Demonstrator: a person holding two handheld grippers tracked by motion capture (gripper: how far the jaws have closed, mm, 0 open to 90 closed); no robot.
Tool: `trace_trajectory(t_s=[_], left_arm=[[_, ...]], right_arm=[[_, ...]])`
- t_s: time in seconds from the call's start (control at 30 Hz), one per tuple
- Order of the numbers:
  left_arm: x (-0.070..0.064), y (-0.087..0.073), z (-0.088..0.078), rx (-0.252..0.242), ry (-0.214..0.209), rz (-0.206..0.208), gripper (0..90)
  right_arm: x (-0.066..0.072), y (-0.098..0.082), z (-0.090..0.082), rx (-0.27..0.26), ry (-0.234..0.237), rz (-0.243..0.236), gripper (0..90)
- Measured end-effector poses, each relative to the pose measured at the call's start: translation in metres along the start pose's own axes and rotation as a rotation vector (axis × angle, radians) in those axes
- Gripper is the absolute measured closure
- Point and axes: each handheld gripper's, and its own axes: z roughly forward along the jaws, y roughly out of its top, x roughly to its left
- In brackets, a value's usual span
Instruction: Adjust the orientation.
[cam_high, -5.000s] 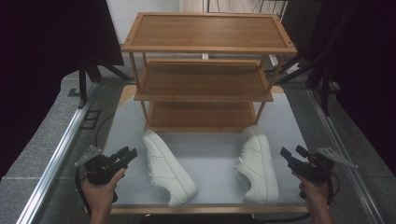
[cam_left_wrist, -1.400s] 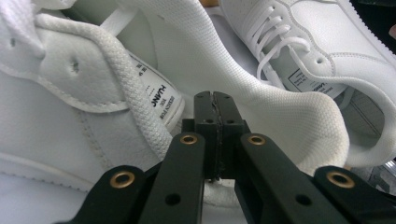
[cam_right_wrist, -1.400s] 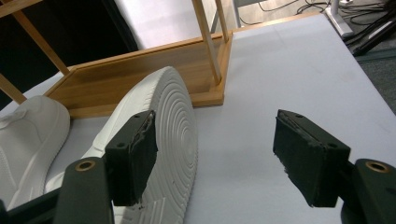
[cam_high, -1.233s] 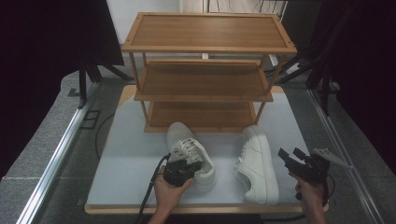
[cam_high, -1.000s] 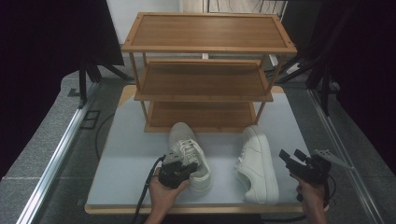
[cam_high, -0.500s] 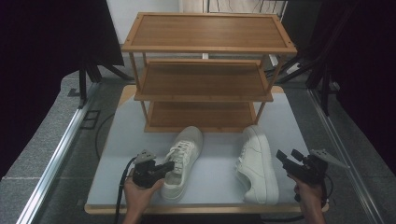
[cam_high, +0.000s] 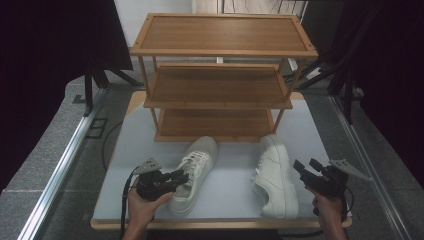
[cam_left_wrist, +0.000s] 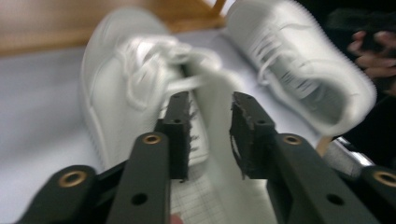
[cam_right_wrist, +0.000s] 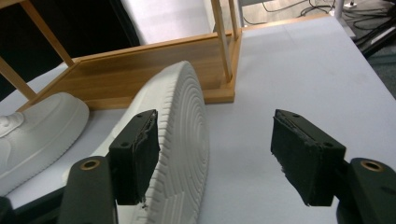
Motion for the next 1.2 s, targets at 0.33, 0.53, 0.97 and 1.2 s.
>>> trace_trajectory(t_s=[0.33,0.53,0.97,1.2], left_arm=[[0.007,0.010,-0.027,-0.102,0.011,-0.050,54.0],[0.020,0.008,-0.034,-0.118,0.021,-0.107,52.0],[0.020,0.007,-0.030,-0.106,0.017,-0.138,52.0],[0.024,0.004,-0.030,-0.098,0.021,-0.155,52.0]], right_arm=[[0.023,0.002,-0.010,0.003,0.085,-0.113,48.8],[0.036,0.003,-0.018,0.027,0.140,-0.165,60.7],[0.109,-0.025,-0.024,0.162,0.226,-0.427,88.9],[0.116,-0.051,-0.010,0.299,0.184,-0.500,89.5]])
